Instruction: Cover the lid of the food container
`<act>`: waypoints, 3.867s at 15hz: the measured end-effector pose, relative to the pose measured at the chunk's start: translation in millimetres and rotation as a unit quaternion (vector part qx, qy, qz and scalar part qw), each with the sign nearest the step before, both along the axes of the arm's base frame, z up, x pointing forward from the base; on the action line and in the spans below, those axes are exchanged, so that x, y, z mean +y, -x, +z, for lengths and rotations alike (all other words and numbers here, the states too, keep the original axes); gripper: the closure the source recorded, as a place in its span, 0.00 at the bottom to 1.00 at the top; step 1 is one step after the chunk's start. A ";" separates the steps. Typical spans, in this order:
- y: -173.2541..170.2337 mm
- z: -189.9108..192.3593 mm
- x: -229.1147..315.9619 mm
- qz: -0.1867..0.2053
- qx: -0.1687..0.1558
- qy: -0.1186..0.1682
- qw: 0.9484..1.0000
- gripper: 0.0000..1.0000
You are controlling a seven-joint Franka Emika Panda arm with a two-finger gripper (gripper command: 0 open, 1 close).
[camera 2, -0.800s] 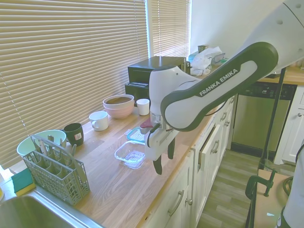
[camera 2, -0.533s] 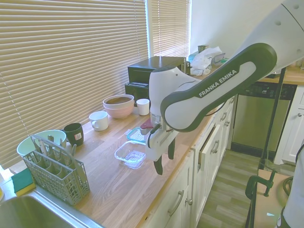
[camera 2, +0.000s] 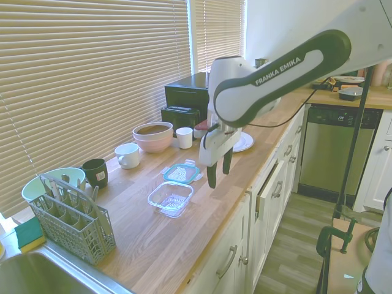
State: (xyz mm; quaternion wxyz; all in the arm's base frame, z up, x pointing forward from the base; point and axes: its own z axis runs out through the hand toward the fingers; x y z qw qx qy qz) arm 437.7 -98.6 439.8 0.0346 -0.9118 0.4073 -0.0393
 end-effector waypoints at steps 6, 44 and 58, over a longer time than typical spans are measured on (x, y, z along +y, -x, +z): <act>-25.3 45.1 -75.6 -0.008 -0.004 -0.037 0.999 0.00; -228.7 -93.1 -226.2 0.014 0.068 -0.123 0.990 0.00; -247.5 -105.9 -198.6 0.041 0.059 -0.147 0.987 0.00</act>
